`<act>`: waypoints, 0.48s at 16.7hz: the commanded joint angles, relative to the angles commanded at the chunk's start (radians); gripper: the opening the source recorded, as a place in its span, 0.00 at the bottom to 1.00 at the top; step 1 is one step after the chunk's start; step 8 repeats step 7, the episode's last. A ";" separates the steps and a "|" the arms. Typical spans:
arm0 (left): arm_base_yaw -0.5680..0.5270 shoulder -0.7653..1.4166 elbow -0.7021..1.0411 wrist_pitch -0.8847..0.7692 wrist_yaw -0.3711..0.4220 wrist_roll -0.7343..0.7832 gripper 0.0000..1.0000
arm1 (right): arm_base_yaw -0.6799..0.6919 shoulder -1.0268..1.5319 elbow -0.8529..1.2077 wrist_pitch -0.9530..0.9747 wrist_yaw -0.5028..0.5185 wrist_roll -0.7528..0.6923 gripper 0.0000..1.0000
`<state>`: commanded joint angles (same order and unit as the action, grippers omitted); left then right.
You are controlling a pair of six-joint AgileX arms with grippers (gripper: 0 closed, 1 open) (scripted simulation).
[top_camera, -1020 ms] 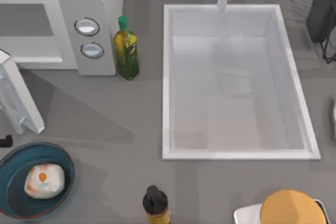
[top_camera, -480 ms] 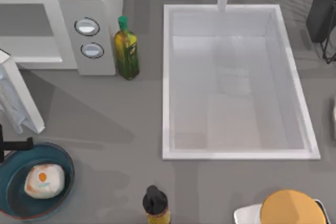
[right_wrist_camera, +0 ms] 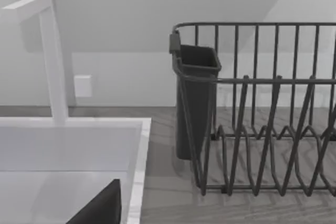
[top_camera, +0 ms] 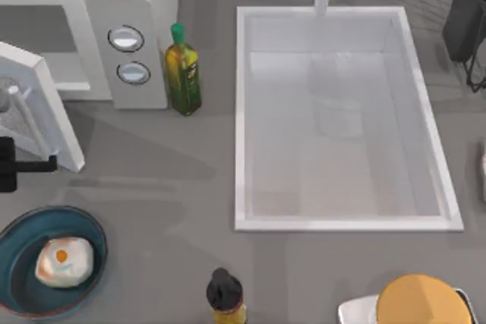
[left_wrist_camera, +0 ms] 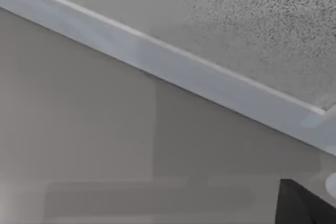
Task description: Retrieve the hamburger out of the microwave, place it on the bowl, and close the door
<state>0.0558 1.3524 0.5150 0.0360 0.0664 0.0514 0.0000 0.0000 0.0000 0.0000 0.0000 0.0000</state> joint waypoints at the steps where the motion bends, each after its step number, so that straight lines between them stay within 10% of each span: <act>1: -0.004 0.056 0.031 0.022 -0.003 -0.002 0.00 | 0.000 0.000 0.000 0.000 0.000 0.000 1.00; 8: -0.019 0.216 0.132 0.095 -0.012 -0.011 0.00 | 0.000 0.000 0.000 0.000 0.000 0.000 1.00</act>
